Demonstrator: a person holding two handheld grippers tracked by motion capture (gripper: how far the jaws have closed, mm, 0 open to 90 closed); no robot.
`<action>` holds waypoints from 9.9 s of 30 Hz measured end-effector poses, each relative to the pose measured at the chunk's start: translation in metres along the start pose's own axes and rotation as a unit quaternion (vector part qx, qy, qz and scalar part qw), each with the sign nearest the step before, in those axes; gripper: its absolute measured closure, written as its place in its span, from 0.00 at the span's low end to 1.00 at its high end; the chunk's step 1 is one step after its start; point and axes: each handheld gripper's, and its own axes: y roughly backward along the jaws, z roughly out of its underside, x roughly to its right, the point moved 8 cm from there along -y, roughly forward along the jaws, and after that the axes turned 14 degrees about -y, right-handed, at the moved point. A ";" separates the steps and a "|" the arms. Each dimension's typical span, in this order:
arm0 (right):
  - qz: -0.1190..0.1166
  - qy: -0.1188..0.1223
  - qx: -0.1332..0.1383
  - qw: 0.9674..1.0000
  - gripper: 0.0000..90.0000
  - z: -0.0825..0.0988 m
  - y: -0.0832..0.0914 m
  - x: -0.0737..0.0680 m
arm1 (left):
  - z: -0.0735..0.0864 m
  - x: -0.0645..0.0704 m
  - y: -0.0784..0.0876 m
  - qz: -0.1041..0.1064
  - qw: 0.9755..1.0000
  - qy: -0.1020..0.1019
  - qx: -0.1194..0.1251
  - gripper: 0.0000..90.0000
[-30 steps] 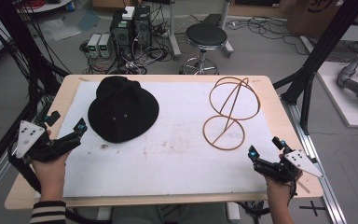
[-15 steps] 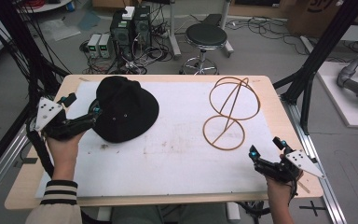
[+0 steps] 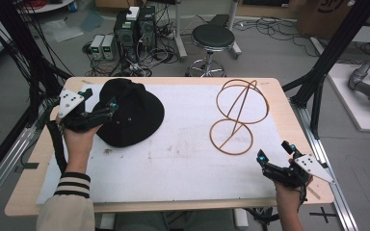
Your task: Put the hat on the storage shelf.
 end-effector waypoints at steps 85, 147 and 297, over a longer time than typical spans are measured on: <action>-0.004 -0.001 -0.002 1.000 0.03 0.001 -0.002 -0.004 | -0.021 -0.008 -0.033 -0.013 0.999 0.030 0.010 0.95; -0.001 -0.004 0.010 1.000 0.03 -0.004 0.016 0.000 | -0.239 0.094 -0.039 0.071 0.976 0.046 0.199 0.96; -0.004 0.007 0.006 1.000 0.03 -0.001 0.020 -0.004 | 0.028 -0.029 0.120 -0.145 0.987 0.026 0.061 0.22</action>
